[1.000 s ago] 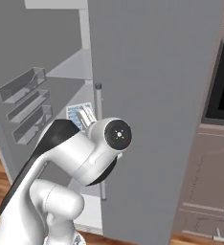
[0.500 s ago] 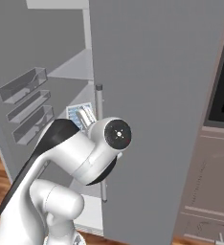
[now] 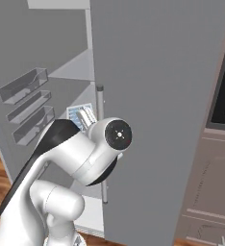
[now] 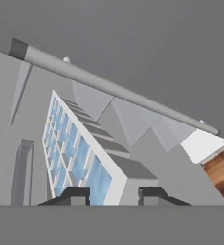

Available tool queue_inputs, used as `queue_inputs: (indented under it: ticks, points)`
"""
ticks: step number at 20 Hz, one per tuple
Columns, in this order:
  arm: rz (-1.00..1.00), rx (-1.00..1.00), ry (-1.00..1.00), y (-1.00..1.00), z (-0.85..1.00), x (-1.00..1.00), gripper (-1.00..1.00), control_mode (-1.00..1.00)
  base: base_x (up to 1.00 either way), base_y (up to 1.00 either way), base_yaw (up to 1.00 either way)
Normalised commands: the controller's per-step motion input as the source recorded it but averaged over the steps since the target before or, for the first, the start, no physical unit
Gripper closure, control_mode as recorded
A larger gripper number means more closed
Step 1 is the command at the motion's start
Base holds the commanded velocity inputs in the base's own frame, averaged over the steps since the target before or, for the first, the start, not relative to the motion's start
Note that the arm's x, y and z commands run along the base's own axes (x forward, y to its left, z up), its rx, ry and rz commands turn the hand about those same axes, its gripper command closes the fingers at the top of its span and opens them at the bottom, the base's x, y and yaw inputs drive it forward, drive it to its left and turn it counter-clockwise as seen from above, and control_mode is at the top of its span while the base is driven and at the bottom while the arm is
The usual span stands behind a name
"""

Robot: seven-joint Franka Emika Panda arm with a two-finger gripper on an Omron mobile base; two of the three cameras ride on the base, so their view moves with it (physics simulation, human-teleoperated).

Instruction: The ice cube tray has been filled with water. Take the tray and place it in the freezer to make ice. Close the freezer door after placing the tray.

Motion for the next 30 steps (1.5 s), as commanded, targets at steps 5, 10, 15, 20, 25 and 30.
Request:
queue_inputs:
  ticks: [5,10,15,20,25,30]
  points:
    - [0.00,0.00,0.00,0.00,0.00,0.00,1.00,1.00,-0.23,0.58,0.19]
    - [0.00,0.00,0.00,0.00,0.00,0.00,1.00,1.00,-0.21,0.64,0.18]
    - [0.05,-0.07,0.00,0.42,0.00,-0.09,1.00,-1.00,-0.07,0.28,0.06]
    - [0.05,-0.06,0.00,0.56,0.00,-0.21,1.00,-1.00,0.00,0.00,0.00]
    - [0.02,-0.03,0.00,0.59,0.00,-0.22,1.00,-1.00,0.00,0.00,0.00]
    - [0.01,0.04,0.00,0.17,0.11,-0.15,1.00,-1.00,0.00,0.00,0.00]
